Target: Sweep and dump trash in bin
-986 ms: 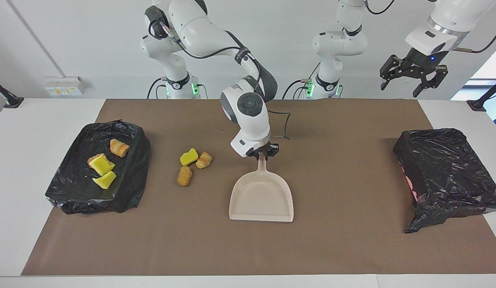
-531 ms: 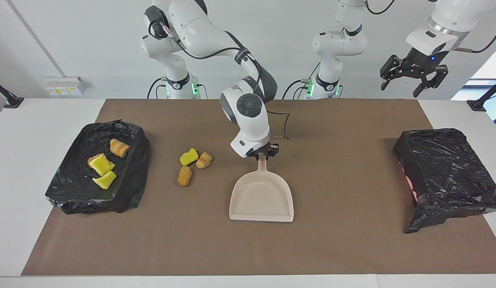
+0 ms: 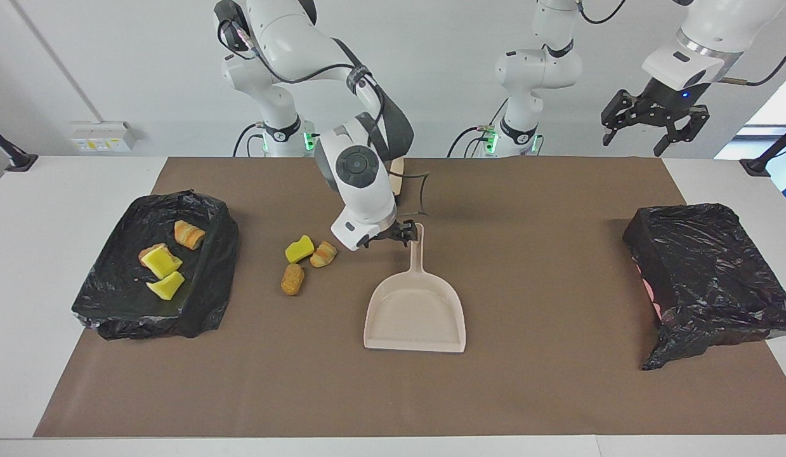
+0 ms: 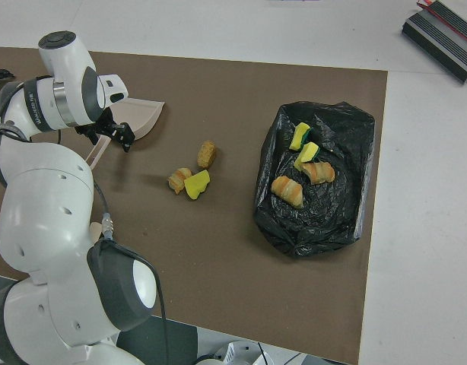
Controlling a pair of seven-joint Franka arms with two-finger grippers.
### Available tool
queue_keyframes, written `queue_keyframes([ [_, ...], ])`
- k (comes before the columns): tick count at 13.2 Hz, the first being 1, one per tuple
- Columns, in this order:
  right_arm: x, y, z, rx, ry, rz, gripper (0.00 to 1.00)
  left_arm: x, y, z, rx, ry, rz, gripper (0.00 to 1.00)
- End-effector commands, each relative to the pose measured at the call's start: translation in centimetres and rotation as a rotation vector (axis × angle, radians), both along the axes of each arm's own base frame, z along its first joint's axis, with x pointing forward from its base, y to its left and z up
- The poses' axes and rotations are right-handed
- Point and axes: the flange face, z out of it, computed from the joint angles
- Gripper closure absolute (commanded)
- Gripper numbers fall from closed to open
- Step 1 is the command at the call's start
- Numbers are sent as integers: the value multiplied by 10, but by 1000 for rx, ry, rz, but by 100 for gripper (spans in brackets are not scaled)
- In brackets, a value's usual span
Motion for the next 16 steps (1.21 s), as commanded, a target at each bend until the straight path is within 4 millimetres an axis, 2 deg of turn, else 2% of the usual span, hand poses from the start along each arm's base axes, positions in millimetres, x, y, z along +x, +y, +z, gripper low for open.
queue_keyframes([
  [1,-52,-21,41,-21,44,-21,0,19,-42,-23,2,-4,19,0],
  [3,-86,-23,54,-65,88,-58,0,26,-82,-38,1,-19,-18,0],
  [4,-110,-11,51,-92,105,-70,0,29,-102,-47,0,-20,-2,0],
  [5,-138,-1,47,-107,112,-94,0,33,-131,-60,-3,-23,20,0],
  [7,-191,6,30,-103,113,-138,0,34,-182,-87,-4,-18,46,0],
  [8,-215,7,23,-68,122,-170,0,36,-195,-97,-9,-23,59,0],
  [9,-235,9,10,-65,129,-180,0,36,-217,-113,-11,-21,67,0],
  [10,-253,21,-5,-80,127,-190,0,35,-230,-122,-19,-31,83,0],
  [11,-267,30,-21,-93,116,-229,0,33,-247,-136,-17,-25,85,0],
  [12,-282,38,-34,-91,107,-245,0,31,-272,-162,-3,-5,91,0],
  [13,-298,47,-44,-73,120,-255,0,31,-290,-178,-11,-16,117,0],
  [15,-308,42,-50,-73,130,-263,0,25,-308,-200,-11,-23,118,0],
  [16,-317,35,-53,-76,129,-261,0,20,-322,-219,-7,-20,111,0],
])
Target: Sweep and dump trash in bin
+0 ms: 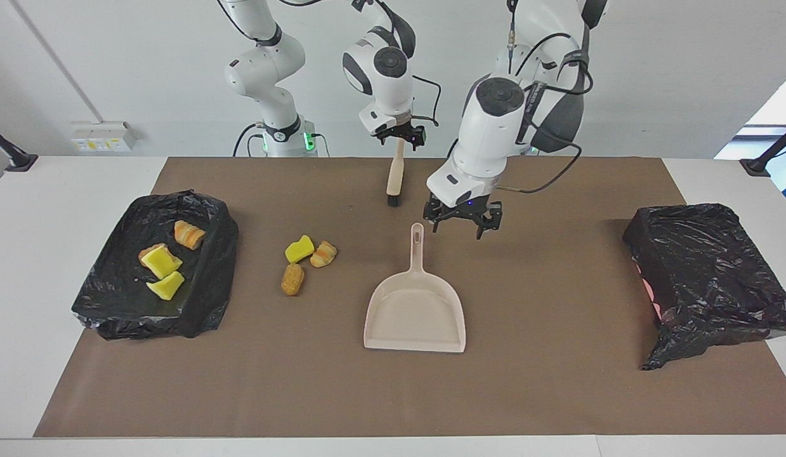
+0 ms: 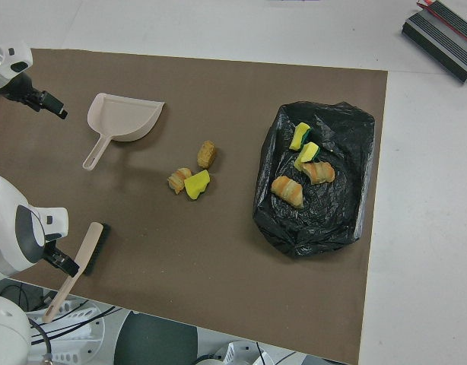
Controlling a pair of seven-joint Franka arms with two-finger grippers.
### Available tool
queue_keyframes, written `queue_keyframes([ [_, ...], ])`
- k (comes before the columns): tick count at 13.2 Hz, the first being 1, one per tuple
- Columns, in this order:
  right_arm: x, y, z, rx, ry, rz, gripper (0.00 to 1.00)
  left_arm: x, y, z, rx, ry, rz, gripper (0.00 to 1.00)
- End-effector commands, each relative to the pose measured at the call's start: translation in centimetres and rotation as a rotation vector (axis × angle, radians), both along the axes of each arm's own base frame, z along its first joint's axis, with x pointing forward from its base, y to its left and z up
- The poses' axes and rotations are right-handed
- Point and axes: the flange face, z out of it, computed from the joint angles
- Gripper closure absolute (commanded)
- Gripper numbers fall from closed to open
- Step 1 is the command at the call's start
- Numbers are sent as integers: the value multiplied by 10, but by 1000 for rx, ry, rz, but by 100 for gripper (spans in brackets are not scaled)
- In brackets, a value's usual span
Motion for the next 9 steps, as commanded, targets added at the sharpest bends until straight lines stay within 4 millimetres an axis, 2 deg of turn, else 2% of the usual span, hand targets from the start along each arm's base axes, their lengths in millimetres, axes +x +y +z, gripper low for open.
queue_keyframes([
  [1,-25,-19,0,30,4,-27,0,-6,-21,-32,4,-27,25,0],
  [2,-36,-21,-2,45,9,-32,0,-11,-24,-47,6,-23,25,0],
  [4,-48,-24,-5,67,-2,-35,0,-21,-32,-64,0,-30,23,0],
  [6,-49,-22,-7,86,-8,-49,0,-22,-34,-69,-9,-41,33,0],
  [7,-54,-20,-13,90,-17,-47,0,-24,-38,-69,-12,-42,30,0],
  [9,-65,-14,-27,94,-29,-50,0,-22,-45,-94,1,-28,35,0],
])
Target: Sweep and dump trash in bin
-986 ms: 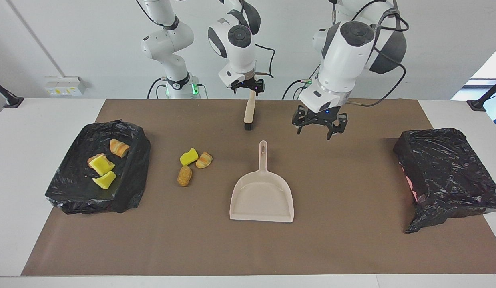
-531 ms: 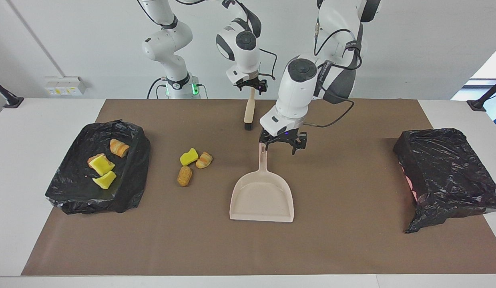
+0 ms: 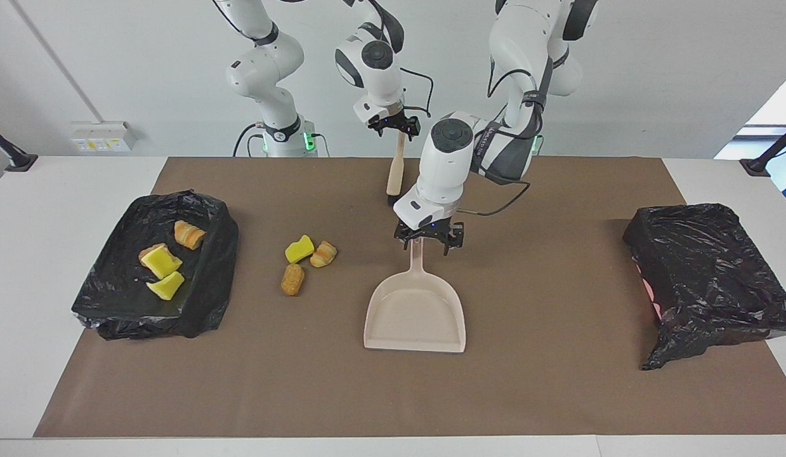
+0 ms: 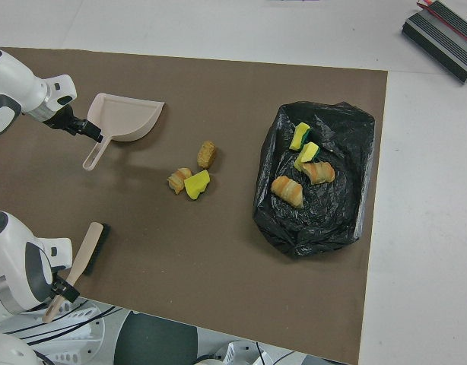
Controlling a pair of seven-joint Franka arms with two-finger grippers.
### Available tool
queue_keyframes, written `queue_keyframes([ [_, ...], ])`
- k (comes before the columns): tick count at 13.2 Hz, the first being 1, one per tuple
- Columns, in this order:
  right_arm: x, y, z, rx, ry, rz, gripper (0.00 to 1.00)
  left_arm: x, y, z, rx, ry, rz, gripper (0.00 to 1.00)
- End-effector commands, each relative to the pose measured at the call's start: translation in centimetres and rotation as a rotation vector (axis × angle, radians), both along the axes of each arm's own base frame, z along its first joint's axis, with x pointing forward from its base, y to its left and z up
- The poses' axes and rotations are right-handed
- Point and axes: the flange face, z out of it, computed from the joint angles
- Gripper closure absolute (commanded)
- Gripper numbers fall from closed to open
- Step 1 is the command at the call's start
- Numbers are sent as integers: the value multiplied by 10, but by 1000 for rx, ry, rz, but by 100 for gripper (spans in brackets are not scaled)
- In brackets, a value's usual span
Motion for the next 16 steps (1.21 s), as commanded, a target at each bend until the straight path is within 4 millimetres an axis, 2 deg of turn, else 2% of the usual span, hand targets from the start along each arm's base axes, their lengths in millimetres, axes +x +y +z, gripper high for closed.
queue_keyframes([
  [1,-11,1,-16,10,-9,-37,0,-4,-12,-19,4,-24,9,0],
  [4,-15,5,-25,2,-11,-24,0,-8,-16,-36,17,-5,1,0],
  [6,-20,9,-28,2,-14,-12,0,-8,-17,-35,9,-3,5,14],
  [7,-20,10,-28,3,-14,-13,10,-10,-18,-39,14,7,3,25],
  [10,-19,10,-30,1,-15,-13,86,-11,-17,-39,20,16,0,62],
  [11,-16,12,-31,2,-18,-22,100,-14,-18,-42,26,23,-3,76],
  [13,-3,17,-34,9,-37,-44,100,-17,-18,-43,37,36,-7,100],
  [16,6,24,-23,16,-34,-60,100,-9,-6,-22,40,22,-34,100],
])
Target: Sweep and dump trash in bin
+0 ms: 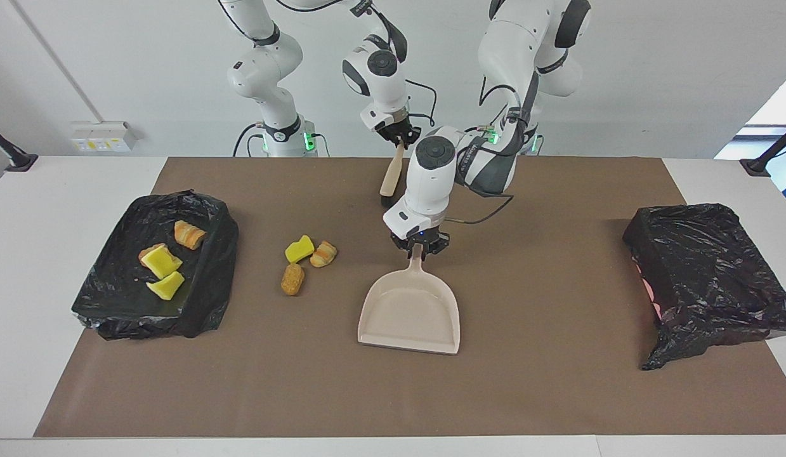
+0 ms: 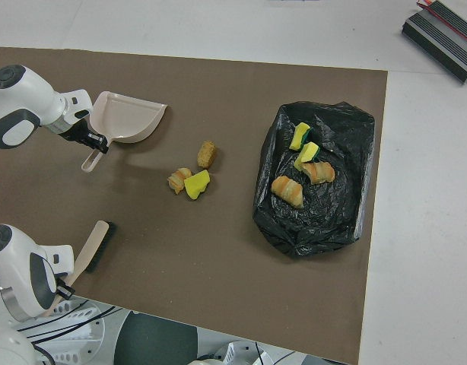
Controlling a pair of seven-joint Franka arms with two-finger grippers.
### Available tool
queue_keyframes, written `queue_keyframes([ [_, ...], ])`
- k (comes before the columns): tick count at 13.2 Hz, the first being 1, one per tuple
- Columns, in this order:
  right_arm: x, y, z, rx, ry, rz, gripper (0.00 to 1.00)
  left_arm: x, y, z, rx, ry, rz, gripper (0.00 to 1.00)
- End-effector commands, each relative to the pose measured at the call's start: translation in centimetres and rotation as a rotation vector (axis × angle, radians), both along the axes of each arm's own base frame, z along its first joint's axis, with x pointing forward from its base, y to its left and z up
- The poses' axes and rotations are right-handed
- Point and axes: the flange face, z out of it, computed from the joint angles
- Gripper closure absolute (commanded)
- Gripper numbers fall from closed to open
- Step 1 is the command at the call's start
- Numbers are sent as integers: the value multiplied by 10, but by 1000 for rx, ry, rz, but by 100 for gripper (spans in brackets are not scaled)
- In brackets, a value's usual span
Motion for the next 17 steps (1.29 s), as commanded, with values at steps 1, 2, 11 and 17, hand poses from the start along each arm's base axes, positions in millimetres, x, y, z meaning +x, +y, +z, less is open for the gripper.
queue_keyframes([
  [1,13,4,9,1,17,-49,100,2,17,28,20,-9,-74,100],
  [2,15,4,13,-10,28,-41,100,2,24,36,29,-3,-140,100],
  [11,110,-111,93,-218,51,153,100,22,71,47,111,19,-763,100],
  [17,211,-231,107,-253,2,398,100,7,67,46,166,73,-1012,100],
])
